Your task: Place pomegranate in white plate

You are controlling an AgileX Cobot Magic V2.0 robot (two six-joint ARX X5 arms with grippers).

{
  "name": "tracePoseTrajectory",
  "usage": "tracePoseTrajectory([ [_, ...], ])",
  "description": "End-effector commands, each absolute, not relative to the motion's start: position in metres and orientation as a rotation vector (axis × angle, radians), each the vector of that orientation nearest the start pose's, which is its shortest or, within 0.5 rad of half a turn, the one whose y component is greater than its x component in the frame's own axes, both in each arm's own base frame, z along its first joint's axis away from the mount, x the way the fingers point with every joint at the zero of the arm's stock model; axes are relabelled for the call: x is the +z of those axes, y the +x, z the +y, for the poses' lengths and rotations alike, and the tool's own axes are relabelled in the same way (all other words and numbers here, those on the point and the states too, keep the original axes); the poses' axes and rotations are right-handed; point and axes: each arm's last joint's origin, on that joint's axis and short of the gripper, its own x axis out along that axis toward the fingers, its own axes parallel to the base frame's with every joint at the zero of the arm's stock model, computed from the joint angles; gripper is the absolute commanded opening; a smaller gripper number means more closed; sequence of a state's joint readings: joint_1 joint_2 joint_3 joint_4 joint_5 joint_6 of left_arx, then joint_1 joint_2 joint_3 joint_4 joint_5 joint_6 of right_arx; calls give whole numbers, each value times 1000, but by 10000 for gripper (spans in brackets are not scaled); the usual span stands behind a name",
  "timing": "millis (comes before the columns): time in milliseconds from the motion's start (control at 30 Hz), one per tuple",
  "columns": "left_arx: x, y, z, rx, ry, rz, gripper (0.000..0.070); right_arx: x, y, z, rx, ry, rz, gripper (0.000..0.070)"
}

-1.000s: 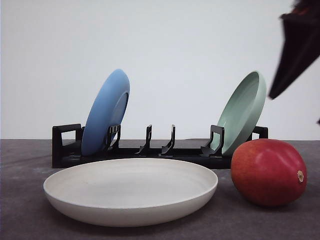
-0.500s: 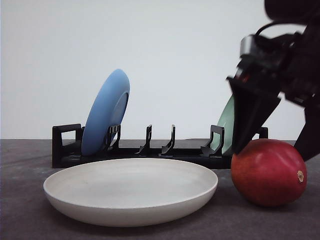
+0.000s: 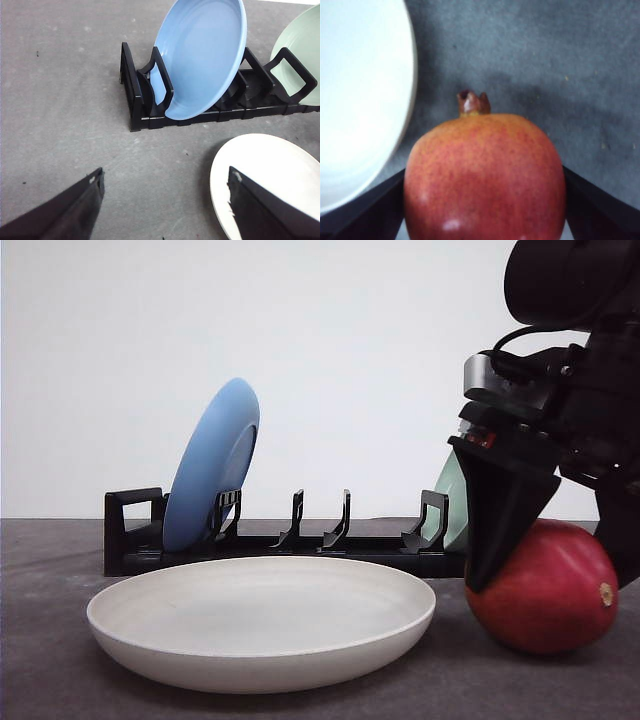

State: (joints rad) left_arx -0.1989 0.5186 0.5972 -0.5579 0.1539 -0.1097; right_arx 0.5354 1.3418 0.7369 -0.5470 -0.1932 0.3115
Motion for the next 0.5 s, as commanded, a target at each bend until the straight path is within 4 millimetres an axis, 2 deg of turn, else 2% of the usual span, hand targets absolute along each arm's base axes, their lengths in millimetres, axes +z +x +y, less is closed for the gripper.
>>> tracePoseTrajectory([
  [0,271,113,-27,-316,-99,493,470,189,203,129,475,54,1236,479],
  [200,271,113,-27,-316,-99,493,470,219,209,139,577,-52,1183,479],
  [333,271,113,-27,-316,-99,493,470,238,212,159,672,-98,1114,480],
  [467,271,113,-27,-316,-99,493,470,243,213,186,751,-132,1072,480],
])
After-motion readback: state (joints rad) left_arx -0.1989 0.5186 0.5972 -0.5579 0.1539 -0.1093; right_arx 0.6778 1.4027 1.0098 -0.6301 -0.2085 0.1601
